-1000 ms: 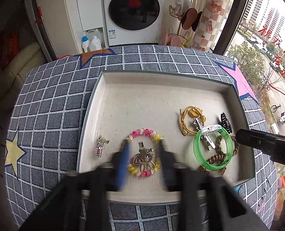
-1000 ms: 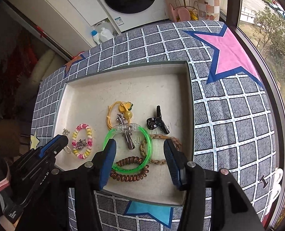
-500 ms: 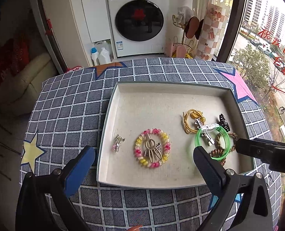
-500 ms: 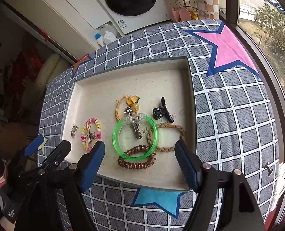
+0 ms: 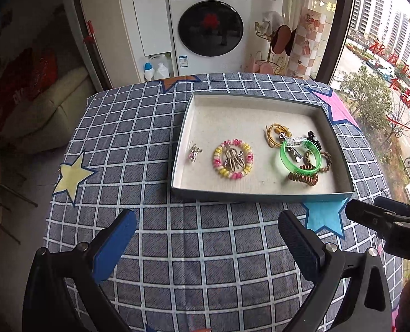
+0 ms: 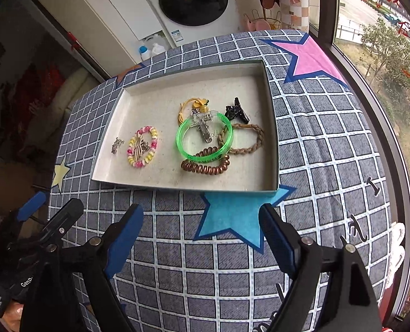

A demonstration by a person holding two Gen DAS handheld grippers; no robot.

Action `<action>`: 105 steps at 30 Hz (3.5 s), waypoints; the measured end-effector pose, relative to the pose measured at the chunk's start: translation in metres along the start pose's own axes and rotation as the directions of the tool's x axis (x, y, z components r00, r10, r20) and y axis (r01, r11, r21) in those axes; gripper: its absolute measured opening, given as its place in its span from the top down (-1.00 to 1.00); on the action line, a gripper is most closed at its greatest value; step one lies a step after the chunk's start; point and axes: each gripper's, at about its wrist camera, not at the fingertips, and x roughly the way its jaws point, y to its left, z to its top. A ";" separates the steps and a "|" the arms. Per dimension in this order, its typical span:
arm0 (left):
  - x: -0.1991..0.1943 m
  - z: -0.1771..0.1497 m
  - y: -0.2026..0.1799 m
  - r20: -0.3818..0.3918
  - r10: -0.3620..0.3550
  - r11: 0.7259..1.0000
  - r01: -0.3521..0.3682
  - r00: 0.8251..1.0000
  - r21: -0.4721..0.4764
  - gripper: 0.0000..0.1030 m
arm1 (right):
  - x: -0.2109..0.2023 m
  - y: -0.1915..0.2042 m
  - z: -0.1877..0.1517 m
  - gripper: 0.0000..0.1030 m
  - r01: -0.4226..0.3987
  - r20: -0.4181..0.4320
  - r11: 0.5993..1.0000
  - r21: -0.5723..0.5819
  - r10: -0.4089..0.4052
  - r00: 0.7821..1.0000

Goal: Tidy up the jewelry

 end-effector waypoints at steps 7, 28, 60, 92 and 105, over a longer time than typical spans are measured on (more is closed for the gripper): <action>-0.022 -0.023 0.008 0.012 -0.003 1.000 0.003 1.000 -0.020 -1.00 | -0.019 0.009 -0.033 -0.71 0.031 0.064 0.999 -0.007 -0.031 0.997; -0.098 -0.038 0.029 0.092 0.016 0.999 -0.013 0.996 -0.032 -1.00 | -0.089 0.042 -0.066 -1.00 0.132 0.239 0.989 -0.069 -0.112 0.965; -0.120 -0.036 0.038 0.118 0.027 0.999 -0.024 0.993 -0.027 -1.00 | -0.115 0.060 -0.065 -1.00 0.159 0.285 0.984 -0.082 -0.130 0.950; -0.121 -0.039 0.031 0.114 0.041 0.999 -0.039 0.993 -0.020 -1.00 | -0.119 0.056 -0.065 -1.00 0.158 0.291 0.985 -0.069 -0.131 0.948; -0.118 -0.040 0.033 0.105 0.051 0.998 -0.049 0.993 -0.025 -1.00 | -0.117 0.055 -0.067 -1.00 0.154 0.283 0.986 -0.068 -0.129 0.950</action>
